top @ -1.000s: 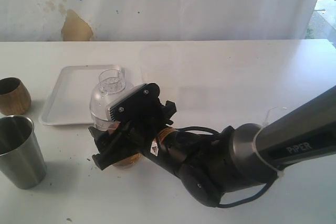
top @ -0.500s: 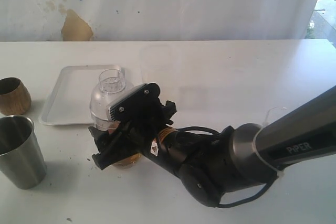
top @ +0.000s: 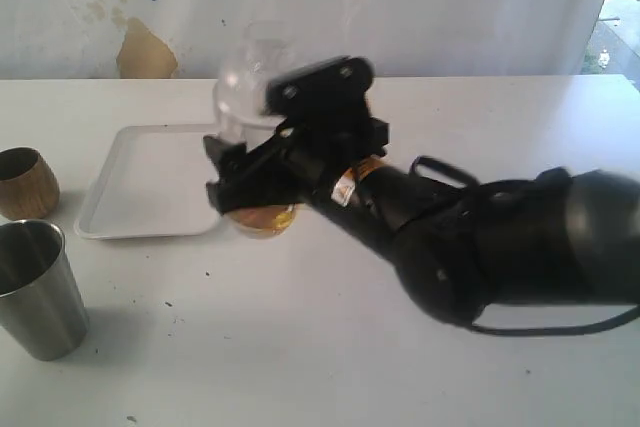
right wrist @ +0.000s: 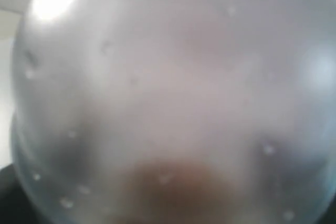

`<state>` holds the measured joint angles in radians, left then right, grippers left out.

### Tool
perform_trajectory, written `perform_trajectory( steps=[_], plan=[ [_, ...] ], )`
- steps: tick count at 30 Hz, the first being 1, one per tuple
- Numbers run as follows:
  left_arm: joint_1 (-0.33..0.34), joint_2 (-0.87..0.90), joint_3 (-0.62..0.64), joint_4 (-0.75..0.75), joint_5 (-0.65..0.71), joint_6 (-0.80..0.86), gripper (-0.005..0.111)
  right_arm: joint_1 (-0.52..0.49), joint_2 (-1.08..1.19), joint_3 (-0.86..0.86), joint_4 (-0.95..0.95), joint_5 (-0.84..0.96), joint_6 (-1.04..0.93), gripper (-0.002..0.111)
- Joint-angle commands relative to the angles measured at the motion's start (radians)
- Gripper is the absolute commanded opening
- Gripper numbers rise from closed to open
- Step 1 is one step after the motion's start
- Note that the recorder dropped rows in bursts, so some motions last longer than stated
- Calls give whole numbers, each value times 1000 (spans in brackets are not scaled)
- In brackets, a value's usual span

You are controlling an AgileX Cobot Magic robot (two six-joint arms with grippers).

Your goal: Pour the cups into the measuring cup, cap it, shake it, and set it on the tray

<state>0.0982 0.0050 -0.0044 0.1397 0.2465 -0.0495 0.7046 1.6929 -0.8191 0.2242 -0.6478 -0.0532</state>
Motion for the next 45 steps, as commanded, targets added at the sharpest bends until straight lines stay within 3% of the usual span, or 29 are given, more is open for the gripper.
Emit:
perform_trajectory(
  steps=[1,3,4,5,8,9,12,13,15,16,18,20,23,24,26,27,30,31,33,34,37,40,43,45],
  plan=[
    [0,-5,4,-4,-7,2,1,32,-64,-40,-306,202,-18,0],
    [0,-5,4,-4,-7,2,1,-2,-64,-53,154,202,-311,0],
    [0,-5,4,-4,-7,2,1,-19,-70,-51,318,164,-334,0],
    [0,-5,4,-4,-7,2,1,-30,-78,-46,361,151,-291,0],
    [0,-5,4,-4,-7,2,1,36,-128,-44,-145,266,-108,0],
    [0,-5,4,-4,-7,2,1,47,-130,-42,-176,259,-155,0],
    [-2,-5,4,-4,-7,2,1,-36,-125,-42,364,166,-290,0],
    [-2,-5,4,-4,-7,2,1,-49,-134,-42,349,196,-277,0],
    [-2,-5,4,-4,-7,2,1,-18,-170,-42,74,327,-253,0],
    [-2,-5,4,-4,-7,2,1,6,-180,-30,24,331,-266,0],
    [-2,-5,4,-4,-7,2,1,-31,-184,5,216,183,-355,0],
    [-2,-5,4,-4,-7,2,1,-86,-189,14,399,141,-292,0],
    [-2,-5,4,-4,-7,2,1,-37,-227,19,-21,301,-210,0],
    [-2,-5,4,-4,-7,2,1,-28,-230,29,-2,269,-237,0],
    [-2,-5,4,-4,-7,2,1,-75,-226,52,324,139,-321,0],
    [-2,-5,4,-4,-7,2,1,-90,-226,52,391,142,-294,0],
    [-2,-5,4,-4,-7,2,1,-19,-263,57,13,288,-250,0],
    [-2,-5,4,-4,-7,2,1,-5,-263,69,36,242,-279,0],
    [-2,-5,4,-4,-7,2,1,-40,-259,78,347,112,-331,0],
    [-2,-5,4,-4,-7,2,1,-51,-265,74,382,130,-320,0],
    [-2,-5,4,-4,-7,2,1,-9,-300,73,74,255,-344,0],
    [-2,-5,4,-4,-9,2,1,-62,-303,88,357,173,-443,0],
    [-2,-5,4,-4,-9,2,1,-73,-325,92,258,243,-458,0],
    [-2,-5,4,-4,-9,2,1,-88,-325,99,294,220,-460,0]
  ],
)
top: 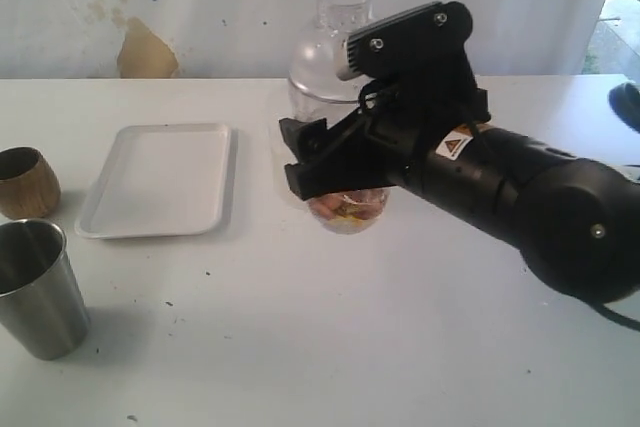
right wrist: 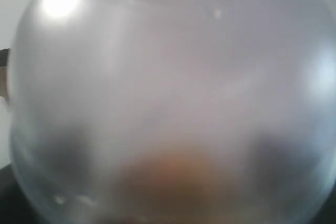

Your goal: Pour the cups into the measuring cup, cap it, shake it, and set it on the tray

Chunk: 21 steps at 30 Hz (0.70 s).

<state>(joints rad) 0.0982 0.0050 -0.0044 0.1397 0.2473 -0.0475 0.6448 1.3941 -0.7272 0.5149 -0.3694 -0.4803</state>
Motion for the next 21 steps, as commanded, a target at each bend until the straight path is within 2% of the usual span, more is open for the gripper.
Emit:
perform_trajectory(
  steps=[1,8,10,12,15,18,21],
  plan=[
    [-2,-5,4,-4,-10,0,1,-40,-26,7,12,-58,-32,0],
    [-2,-5,4,-4,-10,0,1,-50,-26,7,3,-51,-46,0],
    [-2,-5,4,-4,-10,0,1,-50,-26,7,-69,-18,-38,0],
    [-2,-5,4,-4,-10,0,1,-50,-23,7,-249,38,32,0],
    [-2,-5,4,-4,-10,0,1,-53,-9,7,-515,53,245,0],
    [-2,-5,4,-4,-10,0,1,-75,3,7,-690,-24,441,0],
    [-2,-5,4,-4,-10,0,1,-107,16,7,-922,-180,705,0]
  ],
)
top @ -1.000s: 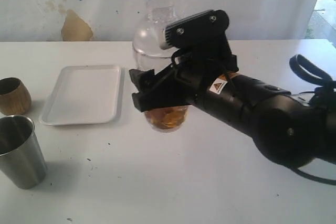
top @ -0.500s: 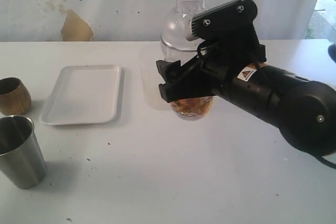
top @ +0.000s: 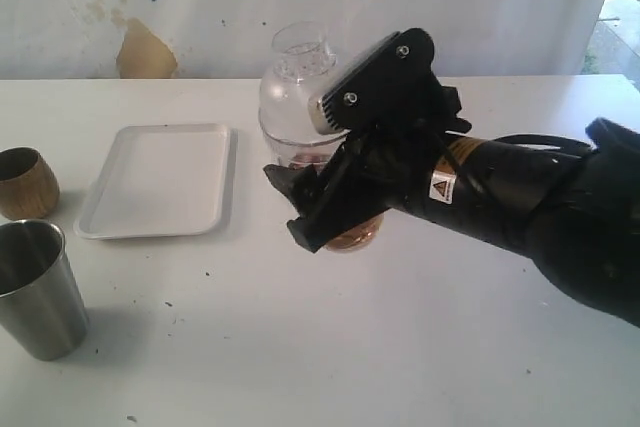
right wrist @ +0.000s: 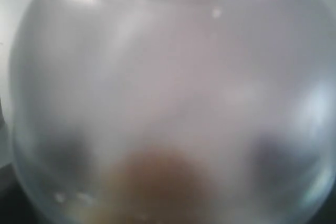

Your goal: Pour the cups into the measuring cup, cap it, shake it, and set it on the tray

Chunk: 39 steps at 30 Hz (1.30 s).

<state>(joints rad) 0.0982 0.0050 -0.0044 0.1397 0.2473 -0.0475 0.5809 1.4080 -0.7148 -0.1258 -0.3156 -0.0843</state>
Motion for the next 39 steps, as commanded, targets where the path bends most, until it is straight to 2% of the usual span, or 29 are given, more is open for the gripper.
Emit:
perform_trajectory(
  steps=[1,4,6,8,9,11,15,16,21,25,33,39],
  plan=[
    [-2,-5,4,-4,-10,0,1,-59,8,-6,-387,-301,411,0],
    [-2,-5,4,-4,-10,0,1,-95,23,-14,-554,-408,586,0],
    [-2,-5,4,-4,-10,0,1,-102,30,-16,-559,-382,594,0],
    [-2,-5,4,-4,-10,0,1,-102,32,-16,-681,-383,610,0],
    [-2,-5,4,-4,-10,0,1,-102,32,-16,-812,-450,663,0],
    [-2,-5,4,-4,-10,0,1,-104,32,-16,-910,-563,719,0],
    [-2,-5,4,-4,-10,0,1,-104,32,-28,-991,-789,764,0],
    [-2,-5,4,-4,-10,0,1,-104,32,-38,-1006,-787,793,0],
    [-2,-5,4,-4,-10,0,1,-104,32,-45,-1020,-667,802,0],
    [-2,-5,4,-4,-10,0,1,-126,32,-58,-1000,-377,796,0],
    [-2,-5,4,-4,-8,0,1,-316,15,-100,-1000,-270,798,0],
    [-2,-5,4,-4,-8,0,1,-416,25,-112,-996,-56,733,0]
  ],
)
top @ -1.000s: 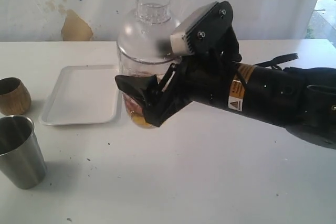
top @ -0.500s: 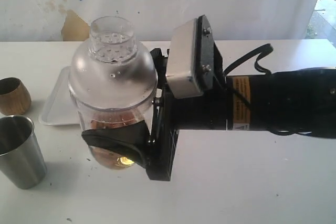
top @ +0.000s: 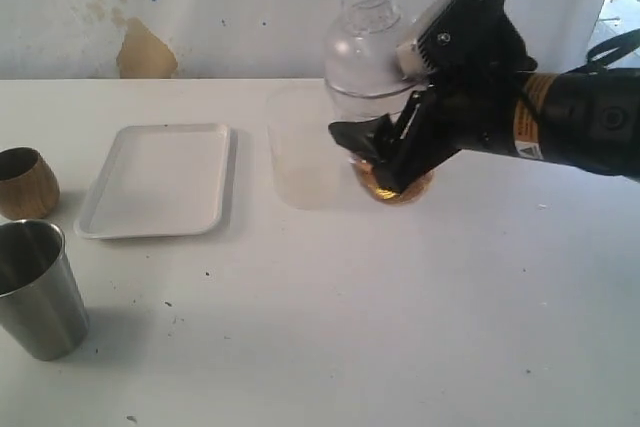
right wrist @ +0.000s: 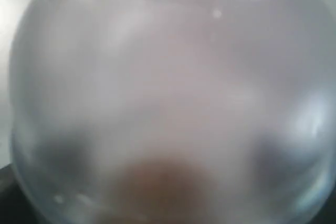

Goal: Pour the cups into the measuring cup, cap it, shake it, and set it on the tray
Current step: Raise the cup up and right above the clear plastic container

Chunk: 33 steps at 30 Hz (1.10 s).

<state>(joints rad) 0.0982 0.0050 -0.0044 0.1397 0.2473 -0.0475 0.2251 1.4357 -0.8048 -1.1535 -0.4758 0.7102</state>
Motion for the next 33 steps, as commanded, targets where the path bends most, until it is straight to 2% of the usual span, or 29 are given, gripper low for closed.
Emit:
perform_trajectory(
  steps=[1,8,14,19,33],
  plan=[
    [-2,-5,4,-4,-8,0,1,-73,11,-35,43,132,-83,0],
    [-2,-5,4,-4,-8,0,1,-98,157,-190,61,290,-108,0],
    [-2,-5,4,-4,-8,0,1,-96,261,-332,61,344,-124,0],
    [-2,-5,4,-4,-8,0,1,-94,334,-416,59,411,-253,0],
    [-2,-5,4,-4,-8,0,1,-39,492,-573,59,453,-445,0]
  ],
)
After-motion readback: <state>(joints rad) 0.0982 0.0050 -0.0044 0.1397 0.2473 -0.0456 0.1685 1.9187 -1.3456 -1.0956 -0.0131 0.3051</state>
